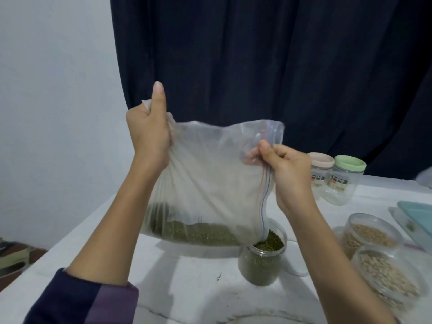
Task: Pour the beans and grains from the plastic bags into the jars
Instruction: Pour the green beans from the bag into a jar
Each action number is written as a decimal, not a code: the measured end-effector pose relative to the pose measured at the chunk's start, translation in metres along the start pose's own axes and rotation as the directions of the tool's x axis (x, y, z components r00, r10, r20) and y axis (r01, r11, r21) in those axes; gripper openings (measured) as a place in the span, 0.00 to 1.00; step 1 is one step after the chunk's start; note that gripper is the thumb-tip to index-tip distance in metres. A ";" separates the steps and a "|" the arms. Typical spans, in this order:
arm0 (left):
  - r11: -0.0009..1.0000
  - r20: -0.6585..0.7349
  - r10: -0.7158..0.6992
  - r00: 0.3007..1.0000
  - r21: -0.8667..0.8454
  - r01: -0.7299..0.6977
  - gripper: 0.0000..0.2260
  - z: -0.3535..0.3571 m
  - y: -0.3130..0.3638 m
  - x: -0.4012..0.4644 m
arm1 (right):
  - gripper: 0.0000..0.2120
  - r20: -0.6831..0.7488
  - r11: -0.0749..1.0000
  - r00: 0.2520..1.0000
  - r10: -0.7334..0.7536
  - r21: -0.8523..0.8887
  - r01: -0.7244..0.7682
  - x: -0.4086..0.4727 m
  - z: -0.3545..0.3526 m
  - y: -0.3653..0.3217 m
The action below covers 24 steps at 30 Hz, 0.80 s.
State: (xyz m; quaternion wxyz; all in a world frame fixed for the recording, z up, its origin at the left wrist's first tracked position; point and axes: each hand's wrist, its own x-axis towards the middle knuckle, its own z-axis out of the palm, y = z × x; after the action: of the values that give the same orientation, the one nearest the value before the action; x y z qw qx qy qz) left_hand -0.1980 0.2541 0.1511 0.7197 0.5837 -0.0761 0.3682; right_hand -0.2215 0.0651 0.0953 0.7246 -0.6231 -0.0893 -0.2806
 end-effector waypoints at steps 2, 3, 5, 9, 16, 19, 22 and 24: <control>1.000 -0.006 0.004 1.000 0.011 -0.004 0.25 -0.001 -0.001 0.001 | 0.11 -0.009 1.000 1.000 0.007 0.003 -0.007 0.002 -0.002 -0.001; 1.000 -0.016 0.005 1.000 0.031 -0.005 0.26 -0.002 0.000 0.001 | 0.11 -0.043 1.000 0.999 0.009 0.021 -0.008 0.005 -0.005 -0.002; 0.999 -0.023 0.003 1.000 0.045 -0.002 0.26 -0.001 0.000 0.002 | 0.11 -0.070 0.999 0.998 0.004 0.040 -0.001 0.009 -0.007 -0.003; 1.000 -0.022 0.003 1.000 0.028 -0.002 0.26 -0.001 -0.001 0.003 | 0.11 -0.001 1.000 1.000 0.011 0.005 -0.011 0.004 -0.001 0.002; 0.999 -0.016 0.016 1.000 0.040 -0.015 0.28 0.000 -0.002 0.005 | 0.11 0.019 0.998 0.998 0.053 0.044 -0.054 0.010 0.000 0.006; 0.998 -0.036 0.006 0.999 0.056 -0.004 0.26 -0.002 -0.001 0.006 | 0.15 -0.056 0.997 0.998 0.042 0.071 -0.038 0.016 -0.003 0.006; 0.998 -0.038 0.014 0.999 0.054 -0.012 0.27 -0.001 -0.001 0.006 | 0.14 -0.001 0.999 1.000 0.024 0.047 -0.024 0.012 0.003 0.008; 0.998 -0.043 0.010 0.999 0.056 -0.007 0.27 -0.002 -0.002 0.005 | 0.13 0.047 0.998 0.998 0.042 0.042 -0.044 0.009 0.006 0.008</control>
State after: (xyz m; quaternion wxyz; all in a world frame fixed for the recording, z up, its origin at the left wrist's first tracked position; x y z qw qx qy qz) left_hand -0.1938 0.2580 0.1522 0.7031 0.5950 -0.0525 0.3859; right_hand -0.2086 0.0682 0.0946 0.7415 -0.6153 -0.0986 -0.2486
